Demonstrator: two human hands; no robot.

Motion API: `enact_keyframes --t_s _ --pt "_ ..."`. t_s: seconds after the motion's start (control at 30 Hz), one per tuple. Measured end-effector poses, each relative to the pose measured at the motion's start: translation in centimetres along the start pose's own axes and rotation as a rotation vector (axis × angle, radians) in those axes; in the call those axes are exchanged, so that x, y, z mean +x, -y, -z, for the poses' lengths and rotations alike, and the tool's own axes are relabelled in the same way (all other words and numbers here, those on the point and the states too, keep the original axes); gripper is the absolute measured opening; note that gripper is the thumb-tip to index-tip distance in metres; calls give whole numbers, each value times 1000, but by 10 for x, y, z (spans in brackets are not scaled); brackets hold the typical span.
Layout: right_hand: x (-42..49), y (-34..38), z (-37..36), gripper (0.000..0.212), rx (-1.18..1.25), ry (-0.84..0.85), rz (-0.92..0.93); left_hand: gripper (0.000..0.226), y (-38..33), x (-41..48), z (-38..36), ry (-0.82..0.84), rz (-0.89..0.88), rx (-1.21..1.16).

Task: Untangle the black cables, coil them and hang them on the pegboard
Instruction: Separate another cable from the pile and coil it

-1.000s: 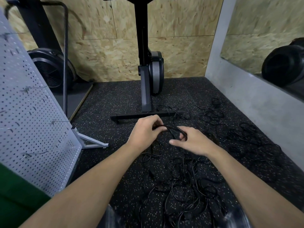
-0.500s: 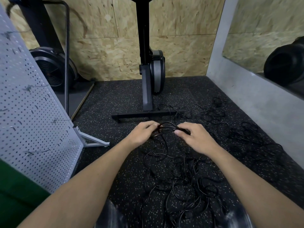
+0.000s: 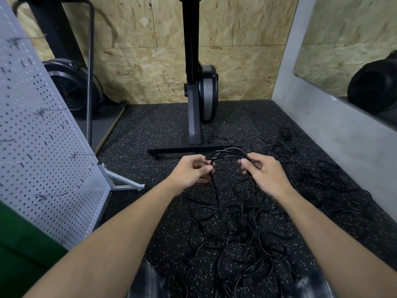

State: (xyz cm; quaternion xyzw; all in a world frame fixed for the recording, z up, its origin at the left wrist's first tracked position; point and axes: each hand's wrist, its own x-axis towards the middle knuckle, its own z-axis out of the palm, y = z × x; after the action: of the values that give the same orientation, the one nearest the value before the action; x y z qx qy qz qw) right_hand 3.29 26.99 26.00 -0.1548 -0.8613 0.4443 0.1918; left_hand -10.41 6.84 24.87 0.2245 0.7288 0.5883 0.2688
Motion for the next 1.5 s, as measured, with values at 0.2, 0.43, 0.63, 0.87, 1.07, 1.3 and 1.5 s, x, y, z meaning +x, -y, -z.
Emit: enact_keyframes --t_s 0.2,0.43,0.63,0.87,1.07,1.3,1.5 --pt "-5 2 -9 20 -55 1 0 4 -16 0 -18 -124 26 -231" --pt "-4 8 -10 30 -49 211 -36 17 -25 0 -21 -251 67 -340" --pt "-6 13 -10 27 -77 347 -99 12 -23 0 -21 -306 103 -347" --pt "-6 9 -18 25 -240 251 -128 21 -32 -5 -17 -161 173 -446" --pt "-4 6 -14 22 -254 281 -163 37 -30 -9 -4 46 133 -507" --pt "-6 2 -16 17 -258 396 -77 29 -24 -7 0 -53 65 -376" --pt "-7 5 -16 20 -353 467 -83 24 -21 -6 1 -32 55 -235"
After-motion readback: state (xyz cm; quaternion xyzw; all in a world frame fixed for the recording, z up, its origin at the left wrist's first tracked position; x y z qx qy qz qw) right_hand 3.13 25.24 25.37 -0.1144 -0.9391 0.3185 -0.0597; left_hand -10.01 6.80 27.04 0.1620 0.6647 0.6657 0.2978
